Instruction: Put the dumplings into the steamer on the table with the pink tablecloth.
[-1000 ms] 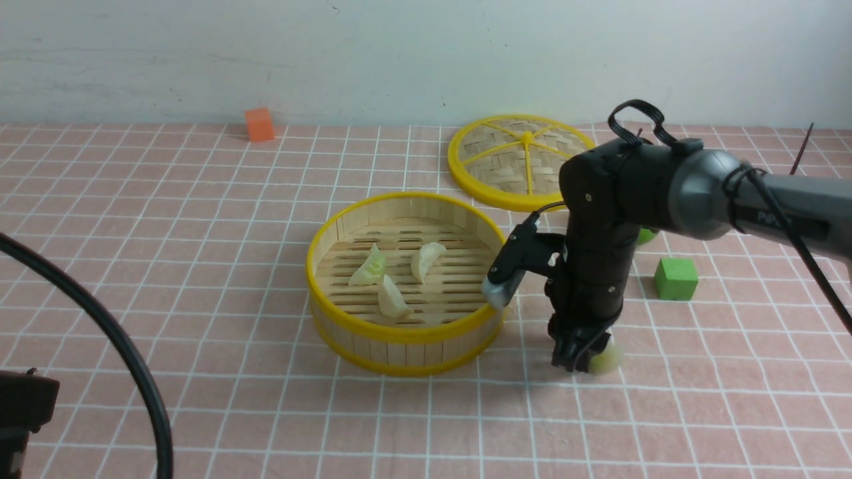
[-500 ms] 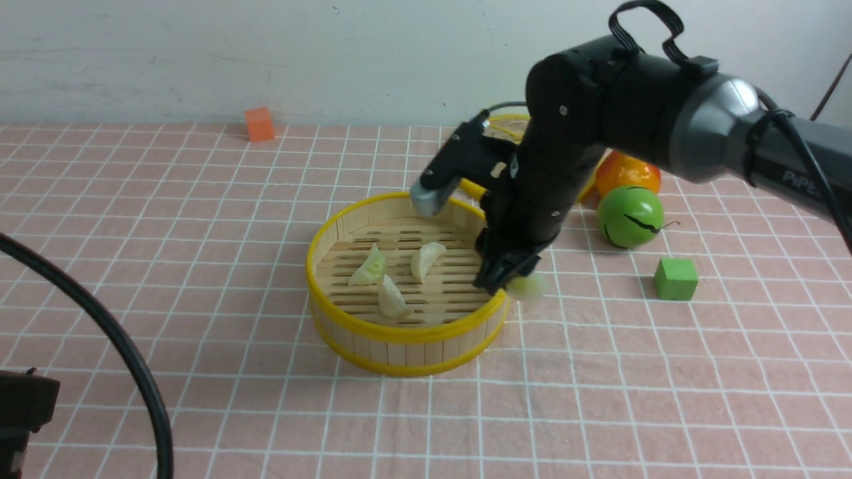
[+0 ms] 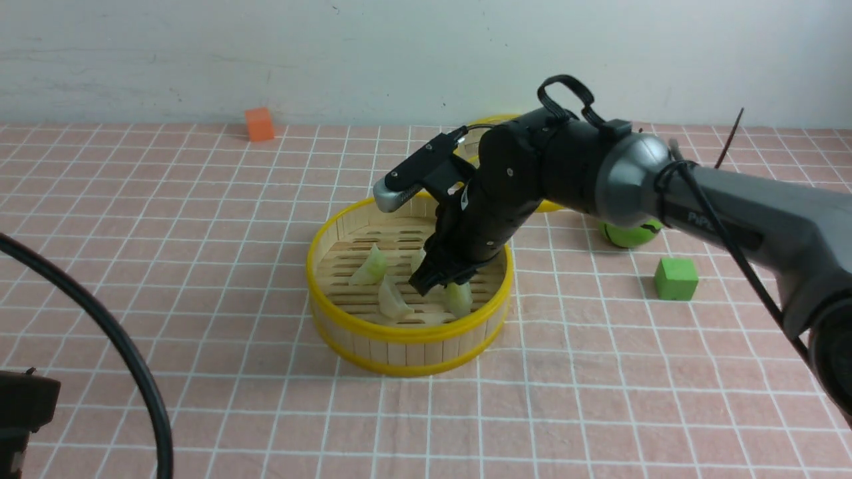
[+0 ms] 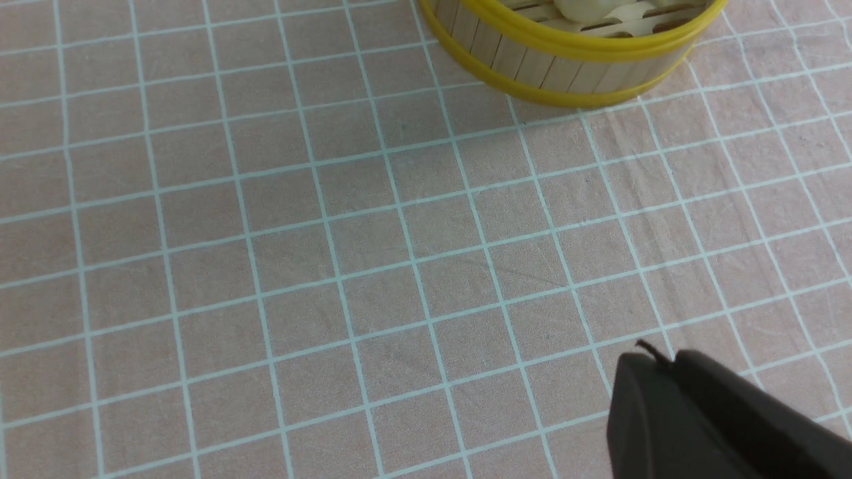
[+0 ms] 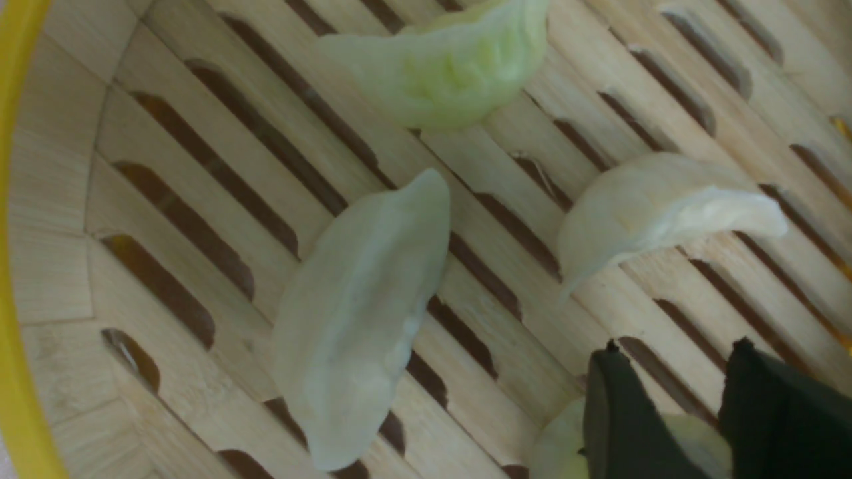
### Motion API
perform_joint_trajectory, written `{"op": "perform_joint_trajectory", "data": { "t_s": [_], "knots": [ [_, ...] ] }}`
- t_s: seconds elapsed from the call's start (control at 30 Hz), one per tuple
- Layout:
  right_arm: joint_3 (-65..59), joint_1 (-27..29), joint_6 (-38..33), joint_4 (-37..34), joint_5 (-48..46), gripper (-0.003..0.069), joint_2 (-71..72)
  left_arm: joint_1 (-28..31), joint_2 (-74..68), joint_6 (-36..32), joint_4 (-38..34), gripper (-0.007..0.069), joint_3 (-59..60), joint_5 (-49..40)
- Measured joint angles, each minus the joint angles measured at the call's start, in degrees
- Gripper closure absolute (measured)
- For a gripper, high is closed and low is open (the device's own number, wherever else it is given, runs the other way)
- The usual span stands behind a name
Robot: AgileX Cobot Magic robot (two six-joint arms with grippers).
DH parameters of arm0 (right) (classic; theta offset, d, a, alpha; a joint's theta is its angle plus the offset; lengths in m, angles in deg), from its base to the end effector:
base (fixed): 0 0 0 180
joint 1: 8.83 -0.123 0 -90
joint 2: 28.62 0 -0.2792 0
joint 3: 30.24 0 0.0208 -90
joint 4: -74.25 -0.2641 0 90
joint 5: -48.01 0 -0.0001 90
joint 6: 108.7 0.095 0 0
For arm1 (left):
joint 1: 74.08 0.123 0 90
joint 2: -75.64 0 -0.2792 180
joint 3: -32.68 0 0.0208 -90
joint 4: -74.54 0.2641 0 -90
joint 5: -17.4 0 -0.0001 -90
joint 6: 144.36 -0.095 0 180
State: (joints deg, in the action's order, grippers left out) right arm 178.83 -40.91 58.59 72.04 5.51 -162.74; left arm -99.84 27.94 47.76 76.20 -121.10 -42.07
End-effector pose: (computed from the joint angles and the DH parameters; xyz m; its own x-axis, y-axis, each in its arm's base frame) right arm 0.4272 0.2707 0.1948 -0.5972 -0.6011 -0.5311 -0.6700 0.7378 -0.0816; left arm 0.1173 -0.0540 0.3573 -0.6884 0.1151 -0.7161 0.2891 0.9491 -0.1253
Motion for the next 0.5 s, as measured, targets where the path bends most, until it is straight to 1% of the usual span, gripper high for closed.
{"op": "perform_joint_trajectory", "data": {
  "t_s": [0.07, 0.1, 0.13, 0.23, 0.27, 0.33, 0.4, 0.47, 0.5],
  "knots": [
    [0.00, 0.00, 0.46, 0.00, 0.33, 0.0407, -0.25, 0.00, 0.00, 0.00, 0.00, 0.0589, 0.00, 0.00],
    [0.00, 0.00, 1.32, 0.40, -0.50, 0.0336, -0.25, 0.00, 0.00, 0.00, 0.00, 0.0587, 0.00, 0.00],
    [0.00, 0.00, 1.66, 0.46, -0.99, 0.0309, -0.25, 0.00, 0.00, 0.00, 0.00, 0.0587, 0.00, 0.00],
    [1.24, 0.00, 2.10, 0.46, -5.79, 0.0181, 0.66, 0.00, 0.00, 0.00, 0.00, 0.0585, 0.00, 0.00],
    [1.39, 0.00, 2.10, 0.46, -6.22, 0.0175, 0.91, 0.00, 0.00, 0.00, 0.00, 0.0585, 0.00, 0.00],
    [3.06, 0.00, 2.17, 0.52, -10.94, 0.0130, 2.98, 0.00, 0.00, 0.00, 0.00, 0.0585, 0.00, 0.00],
    [4.08, 0.00, 2.27, 0.70, -13.89, 0.0124, 5.04, 0.00, 0.00, 0.00, 0.00, 0.0583, 0.00, 0.00],
    [4.73, 0.00, 2.27, 0.78, -17.19, 0.0153, 10.23, 0.00, 0.00, 0.00, 0.00, 0.0579, 0.00, 0.00],
    [4.87, 0.00, 2.27, 0.66, -18.50, 0.0180, 12.47, 0.00, 0.00, 0.00, 0.00, 0.0578, 0.00, 0.00]
  ]
}}
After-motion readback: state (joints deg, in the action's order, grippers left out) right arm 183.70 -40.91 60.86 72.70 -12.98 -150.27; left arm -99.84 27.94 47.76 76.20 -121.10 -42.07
